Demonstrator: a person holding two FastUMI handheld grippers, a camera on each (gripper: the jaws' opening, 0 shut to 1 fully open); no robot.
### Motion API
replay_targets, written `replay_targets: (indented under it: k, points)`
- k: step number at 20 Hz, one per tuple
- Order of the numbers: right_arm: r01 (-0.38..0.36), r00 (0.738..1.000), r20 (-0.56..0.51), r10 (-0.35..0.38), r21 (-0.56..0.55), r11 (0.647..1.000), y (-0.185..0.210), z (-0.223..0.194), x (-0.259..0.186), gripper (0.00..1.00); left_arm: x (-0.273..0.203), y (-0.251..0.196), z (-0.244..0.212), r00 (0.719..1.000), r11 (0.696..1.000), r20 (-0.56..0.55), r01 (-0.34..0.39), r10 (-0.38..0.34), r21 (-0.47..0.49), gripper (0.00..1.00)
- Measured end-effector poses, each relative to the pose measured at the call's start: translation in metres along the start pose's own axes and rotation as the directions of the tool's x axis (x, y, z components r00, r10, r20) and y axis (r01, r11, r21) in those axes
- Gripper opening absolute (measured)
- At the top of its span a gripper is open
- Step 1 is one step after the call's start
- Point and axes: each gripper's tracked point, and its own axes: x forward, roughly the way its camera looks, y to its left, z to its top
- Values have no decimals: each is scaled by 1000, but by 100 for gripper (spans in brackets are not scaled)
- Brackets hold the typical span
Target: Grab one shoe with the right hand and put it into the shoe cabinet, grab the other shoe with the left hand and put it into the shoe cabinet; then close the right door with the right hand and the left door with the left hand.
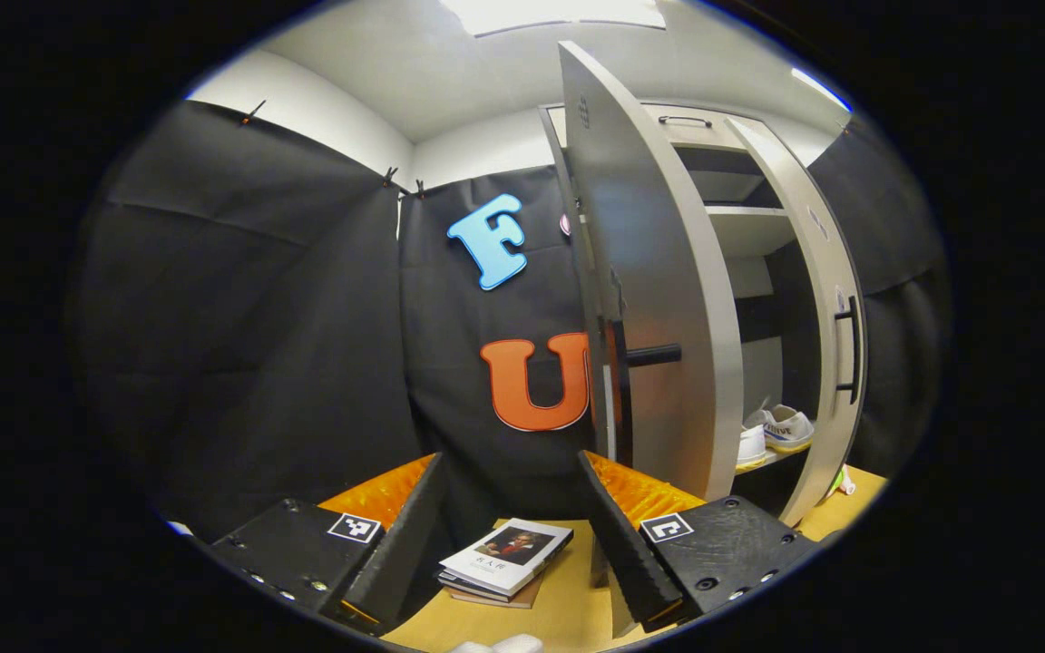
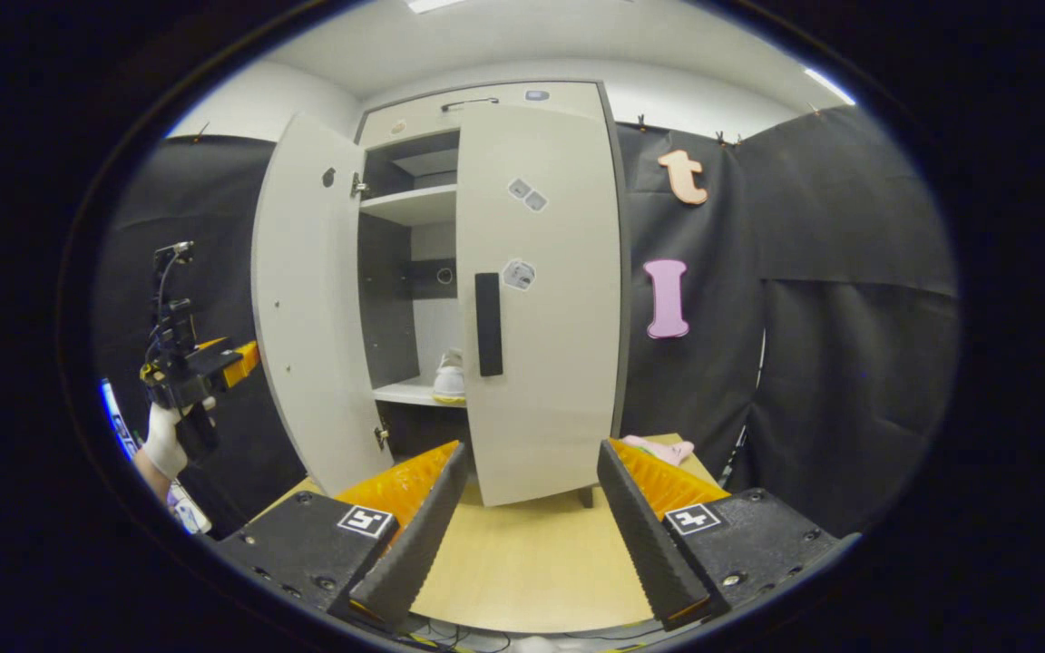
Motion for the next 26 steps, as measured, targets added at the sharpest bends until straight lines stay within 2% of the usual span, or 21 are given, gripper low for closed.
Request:
replay_targets:
  k: [1, 4, 9, 11, 12, 13, 14, 16, 26]
  points:
    - [-5, 1000, 3, 5, -13, 1000, -4, 1, 2, 94, -2, -8, 1, 1000, 1000, 1, 0, 0, 6, 88]
    - [-32, 999, -3, 32, -23, 999, -15, 2, 8, 94, -6, -36, 7, 1000, 1000, 14, 11, -11, 20, 88]
    - [-71, 997, -8, 70, -25, 997, -29, 5, 17, 94, -4, -97, 12, 997, 997, -9, 82, -82, -15, 89]
    - [-78, 997, -13, 78, -24, 997, -34, 5, 18, 94, -5, -111, 20, 995, 995, 3, 96, -96, -25, 97]
    - [-79, 997, -14, 79, -22, 997, -38, 4, 18, 94, -6, -118, 22, 995, 994, 8, 103, -103, -24, 96]
    - [-79, 997, -11, 79, -16, 997, -41, 3, 18, 99, -9, -125, 23, 994, 994, 10, 112, -112, -19, 96]
    - [-80, 997, -14, 79, -11, 997, -43, 3, 17, 94, -11, -129, 23, 993, 993, 11, 119, -119, -8, 96]
    - [-81, 997, -13, 81, -3, 997, -45, 4, 18, 94, -14, -132, 21, 993, 993, -1, 121, -121, 13, 96]
    - [-91, 996, 18, 91, 19, 996, -31, 10, 17, 94, -38, -150, 12, 981, 983, -67, 177, -180, -51, 96]
